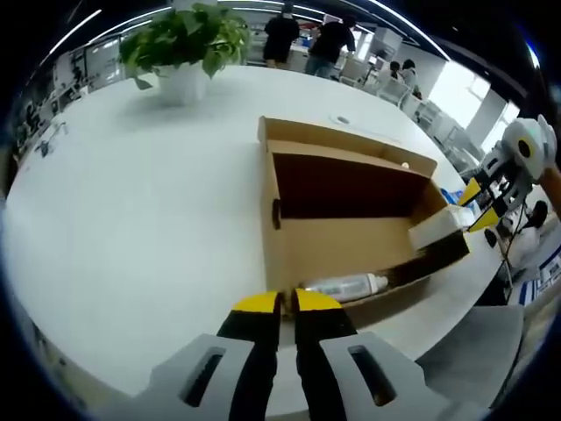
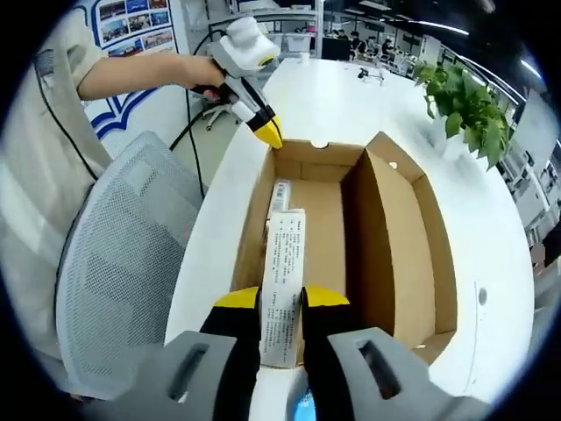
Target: Operate the shoe box by opening the lid, removing the specified soft item, and placing it in the target area until the item is outside and the box remains undamaged.
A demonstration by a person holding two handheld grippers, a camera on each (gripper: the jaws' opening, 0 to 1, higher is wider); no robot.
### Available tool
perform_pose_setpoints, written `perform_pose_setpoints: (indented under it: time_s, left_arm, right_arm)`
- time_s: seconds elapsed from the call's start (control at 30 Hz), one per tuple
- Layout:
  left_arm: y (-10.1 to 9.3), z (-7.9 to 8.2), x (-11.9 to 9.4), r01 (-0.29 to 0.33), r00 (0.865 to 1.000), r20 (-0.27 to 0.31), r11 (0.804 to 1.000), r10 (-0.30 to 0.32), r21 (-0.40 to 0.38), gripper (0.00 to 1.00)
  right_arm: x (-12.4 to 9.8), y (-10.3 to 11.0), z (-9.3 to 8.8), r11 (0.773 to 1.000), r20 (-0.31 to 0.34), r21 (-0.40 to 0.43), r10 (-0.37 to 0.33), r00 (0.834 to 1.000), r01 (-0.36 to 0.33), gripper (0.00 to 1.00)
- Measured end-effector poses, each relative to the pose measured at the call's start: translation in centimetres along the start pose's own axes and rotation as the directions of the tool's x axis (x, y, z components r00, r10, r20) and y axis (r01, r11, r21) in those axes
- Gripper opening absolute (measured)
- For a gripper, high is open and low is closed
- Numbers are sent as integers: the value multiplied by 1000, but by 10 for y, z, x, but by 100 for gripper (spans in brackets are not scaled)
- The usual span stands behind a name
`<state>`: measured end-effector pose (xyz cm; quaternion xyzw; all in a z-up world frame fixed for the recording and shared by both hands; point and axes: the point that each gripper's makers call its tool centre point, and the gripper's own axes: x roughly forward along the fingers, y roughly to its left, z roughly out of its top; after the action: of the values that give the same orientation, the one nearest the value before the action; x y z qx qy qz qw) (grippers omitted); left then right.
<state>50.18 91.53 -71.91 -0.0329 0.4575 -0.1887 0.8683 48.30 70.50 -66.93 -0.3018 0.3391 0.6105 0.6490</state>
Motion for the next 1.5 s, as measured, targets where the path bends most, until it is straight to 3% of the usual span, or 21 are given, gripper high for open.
perform_pose_setpoints:
  time_s: [0.33, 0.57, 1.03, 1.5]
  left_arm:
    - [0, 0, 0, -15, 1000, -5, 1000, 15, -5, 2]
    - [-1, 0, 0, -28, 1000, -9, 1000, 28, -5, 1]
    - [-2, 0, 1, -39, 999, -17, 999, 39, 0, 1]
    - [-2, 1, 1, -36, 999, -24, 999, 35, -1, 1]
  right_arm:
    - [-33, -3, 9, 999, 14, -37, -25, 1000, 26, 15]
    - [-52, -2, 6, 998, 13, -59, -31, 999, 32, 15]
    - [-90, -15, -20, 995, -8, -69, -68, 998, 67, 14]
    - [-130, -44, -64, 989, -56, -64, -133, 989, 130, 14]
